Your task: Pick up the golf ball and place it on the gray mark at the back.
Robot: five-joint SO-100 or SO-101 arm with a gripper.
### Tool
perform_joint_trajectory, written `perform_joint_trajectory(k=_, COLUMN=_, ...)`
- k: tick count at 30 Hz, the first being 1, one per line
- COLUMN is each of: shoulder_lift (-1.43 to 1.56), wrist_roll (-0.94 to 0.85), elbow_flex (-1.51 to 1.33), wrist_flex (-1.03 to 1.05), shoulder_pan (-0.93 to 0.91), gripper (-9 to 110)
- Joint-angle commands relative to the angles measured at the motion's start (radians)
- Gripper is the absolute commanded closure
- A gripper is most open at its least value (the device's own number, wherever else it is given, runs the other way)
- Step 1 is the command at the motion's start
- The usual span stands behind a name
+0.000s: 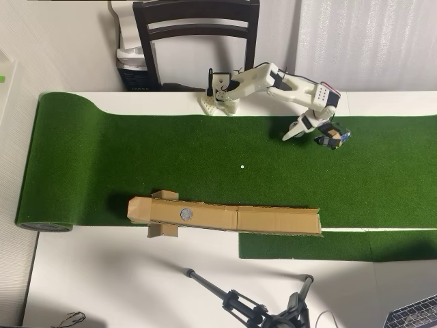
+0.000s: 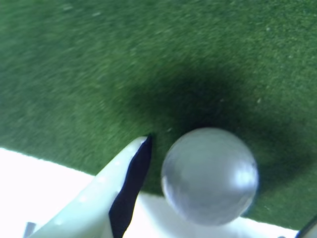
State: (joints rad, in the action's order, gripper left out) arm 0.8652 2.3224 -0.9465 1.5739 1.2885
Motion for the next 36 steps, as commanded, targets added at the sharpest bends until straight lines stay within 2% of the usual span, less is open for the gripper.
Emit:
perform_joint_trajectory(k=1, shoulder_lift=0.034, wrist_roll=0.000, elbow_flex=0.067, wrist_flex=0.006, shoulder_pan=0.000, gripper=42)
perform_joint_trajectory(k=36, shoulder_lift=0.037, wrist_roll=0.000, elbow_flex=0.061, wrist_flex=0.034, shoulder_pan=0.040, gripper=42)
